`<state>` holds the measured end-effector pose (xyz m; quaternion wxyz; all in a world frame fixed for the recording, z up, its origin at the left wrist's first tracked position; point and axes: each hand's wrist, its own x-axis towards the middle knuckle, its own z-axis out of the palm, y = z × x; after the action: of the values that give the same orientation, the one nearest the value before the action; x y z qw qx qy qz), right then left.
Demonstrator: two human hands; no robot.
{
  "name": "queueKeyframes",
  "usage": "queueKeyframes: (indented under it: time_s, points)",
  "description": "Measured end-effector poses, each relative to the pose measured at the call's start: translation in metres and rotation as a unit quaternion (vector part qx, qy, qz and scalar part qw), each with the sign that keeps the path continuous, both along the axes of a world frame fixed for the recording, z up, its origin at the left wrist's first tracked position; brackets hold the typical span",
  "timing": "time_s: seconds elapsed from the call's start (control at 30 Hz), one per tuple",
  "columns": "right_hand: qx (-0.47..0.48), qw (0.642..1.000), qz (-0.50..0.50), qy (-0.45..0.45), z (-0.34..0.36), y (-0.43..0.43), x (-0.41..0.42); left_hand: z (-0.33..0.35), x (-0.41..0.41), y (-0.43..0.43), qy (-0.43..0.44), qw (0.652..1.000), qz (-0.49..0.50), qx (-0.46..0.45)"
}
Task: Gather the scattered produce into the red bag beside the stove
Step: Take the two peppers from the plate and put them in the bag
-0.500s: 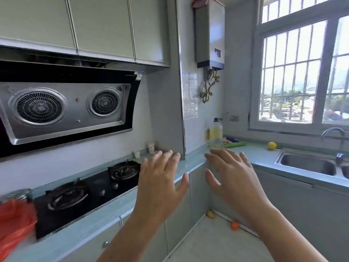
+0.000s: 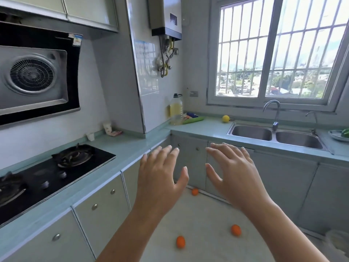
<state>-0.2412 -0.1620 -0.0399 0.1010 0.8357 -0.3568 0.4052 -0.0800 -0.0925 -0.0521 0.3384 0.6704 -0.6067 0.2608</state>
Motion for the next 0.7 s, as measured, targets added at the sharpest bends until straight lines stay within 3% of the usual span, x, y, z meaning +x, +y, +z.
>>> queueKeyframes:
  time_s: [0.37, 0.7]
  points:
    - [0.028, 0.995, -0.098, -0.001, -0.038, -0.046, -0.03, -0.045, -0.019, -0.077, 0.044, 0.995, -0.09, 0.016]
    - [0.06, 0.981, -0.181, -0.016, -0.048, -0.13, 0.0, -0.06, 0.013, -0.192, 0.093, 0.981, -0.166, 0.034]
